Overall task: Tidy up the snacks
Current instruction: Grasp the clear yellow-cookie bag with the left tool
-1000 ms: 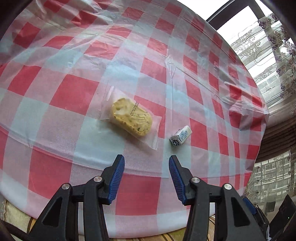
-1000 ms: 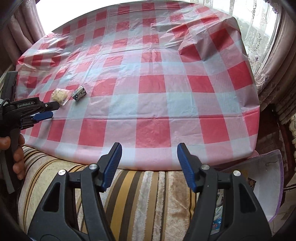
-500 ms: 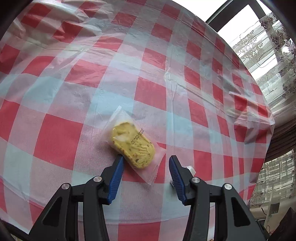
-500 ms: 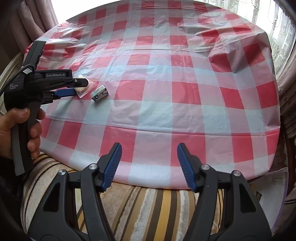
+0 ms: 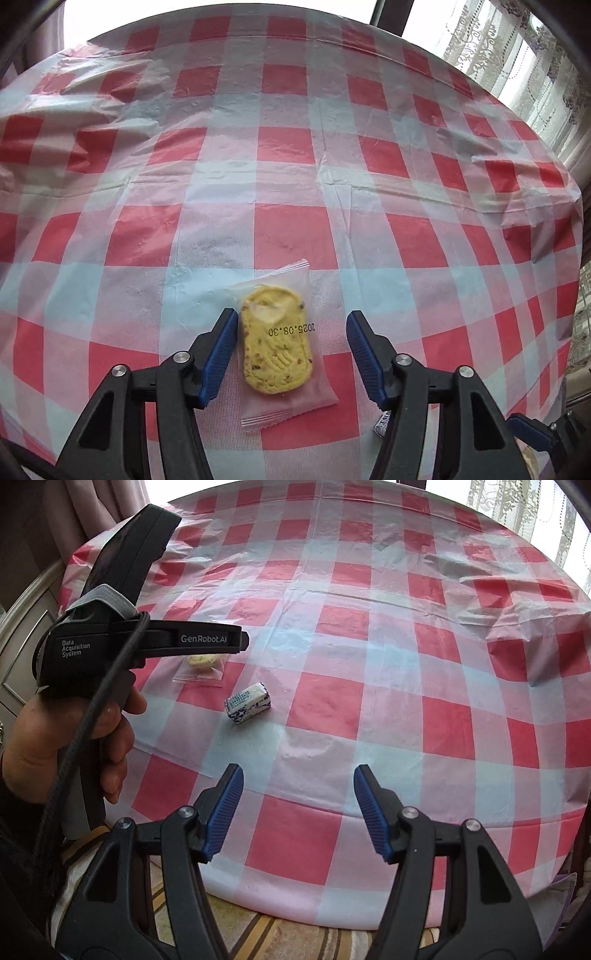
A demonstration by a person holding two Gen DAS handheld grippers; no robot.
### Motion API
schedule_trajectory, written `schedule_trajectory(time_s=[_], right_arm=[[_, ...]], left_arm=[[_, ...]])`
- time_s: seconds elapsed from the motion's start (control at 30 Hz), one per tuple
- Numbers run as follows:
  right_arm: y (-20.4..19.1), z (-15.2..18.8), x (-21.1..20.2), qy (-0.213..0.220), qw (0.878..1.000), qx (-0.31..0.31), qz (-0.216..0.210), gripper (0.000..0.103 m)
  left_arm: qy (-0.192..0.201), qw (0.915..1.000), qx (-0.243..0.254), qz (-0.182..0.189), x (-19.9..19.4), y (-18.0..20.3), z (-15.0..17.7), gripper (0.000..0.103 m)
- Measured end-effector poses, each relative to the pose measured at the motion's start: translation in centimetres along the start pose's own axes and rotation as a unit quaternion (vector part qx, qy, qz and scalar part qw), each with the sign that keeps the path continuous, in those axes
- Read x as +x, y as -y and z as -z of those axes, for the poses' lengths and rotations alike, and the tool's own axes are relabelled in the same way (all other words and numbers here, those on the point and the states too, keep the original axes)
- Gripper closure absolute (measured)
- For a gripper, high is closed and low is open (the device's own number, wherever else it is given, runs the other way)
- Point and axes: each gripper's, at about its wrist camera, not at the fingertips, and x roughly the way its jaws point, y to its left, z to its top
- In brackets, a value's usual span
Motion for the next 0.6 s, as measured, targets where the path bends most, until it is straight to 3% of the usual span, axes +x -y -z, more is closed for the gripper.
schedule_trajectory(time_s=[0.17,0.23,0.37,0.6], right_arm=[[-1.5,-1.3,1.4,0.002,0.999,-0.043,-0.006,0.034],[-1.8,-1.5,1.8,0.000,0.998,-0.054,-0.010,0.034],[-1.9,-2.0,2.5,0.000,0.998,-0.065,-0.016,0.034],[-2.4,-3.1,3.5,0.014,0.996,-0.081,-0.021,0.034]], left_arm=[[0.020,0.9982,0.049,-0.029,0.2,0.5,0.7,0.051],[0.026,0.9986,0.037,-0.029,0.0,-0.4,0.7,0.067],[0.037,0.9990,-0.005,0.026,-0.4,-2.4,0.8,0.067],[0.044,0.9957,-0.064,0.051,-0.8,-4.9,1.2,0.067]])
